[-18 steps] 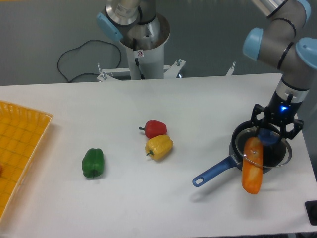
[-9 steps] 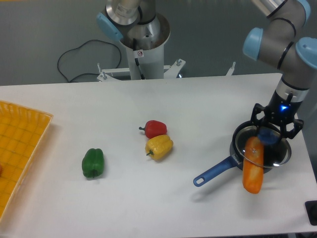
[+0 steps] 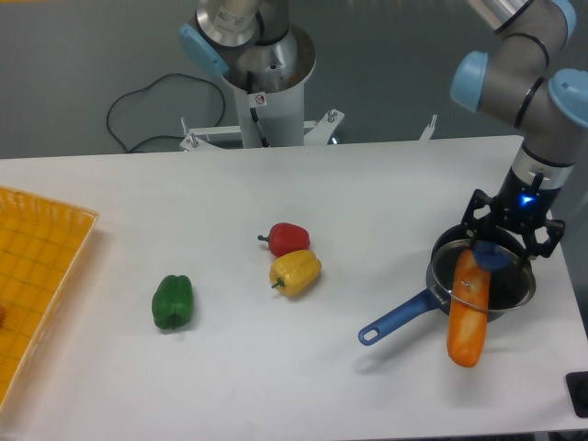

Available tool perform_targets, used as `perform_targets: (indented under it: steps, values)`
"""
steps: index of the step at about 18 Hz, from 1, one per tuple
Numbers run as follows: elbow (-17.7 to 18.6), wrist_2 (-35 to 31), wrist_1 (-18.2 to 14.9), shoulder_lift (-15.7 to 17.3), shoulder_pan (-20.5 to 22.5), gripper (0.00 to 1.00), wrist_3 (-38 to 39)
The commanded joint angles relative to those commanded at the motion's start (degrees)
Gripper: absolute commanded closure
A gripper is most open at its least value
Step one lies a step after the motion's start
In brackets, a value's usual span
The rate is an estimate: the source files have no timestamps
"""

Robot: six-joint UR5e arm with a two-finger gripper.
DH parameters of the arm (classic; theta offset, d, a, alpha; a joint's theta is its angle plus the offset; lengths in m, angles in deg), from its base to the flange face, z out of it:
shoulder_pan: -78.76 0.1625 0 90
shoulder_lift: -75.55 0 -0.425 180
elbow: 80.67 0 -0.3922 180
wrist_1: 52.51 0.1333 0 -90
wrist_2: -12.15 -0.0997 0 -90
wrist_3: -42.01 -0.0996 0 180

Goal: Close the pot lid
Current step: 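Open the gripper and lift it up away from the lid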

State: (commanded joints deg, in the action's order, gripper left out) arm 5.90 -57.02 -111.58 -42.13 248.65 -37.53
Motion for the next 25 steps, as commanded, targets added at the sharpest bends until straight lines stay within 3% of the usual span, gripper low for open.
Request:
perform_targets:
  steps: [4,7,9,13,17,20,23,25]
  values:
    - [0.0,-0.09,0.0,0.44,0.0,0.01,0.17]
    - [0.96,-0.09,-0.09,2.72,0.44,0.0,0.35]
    - [2.02,-0.09,-0.52,5.09,1.05,0.0,0.26]
    - [8.07,-0.26,-0.53,10.97,1.84,0.0,-0.09]
    - [11.69,-1.49,-1.14,18.62,4.12,0.0,-1.31]
    - [12.22,-9.46,-5.96,22.14,4.22,0.0,-7.54]
    - [11.69,-12.91,-10.62,22.68,4.22,0.0,-12.9]
    - [9.68,-15.54,-15.7,22.59,4.22,0.0,-19.83]
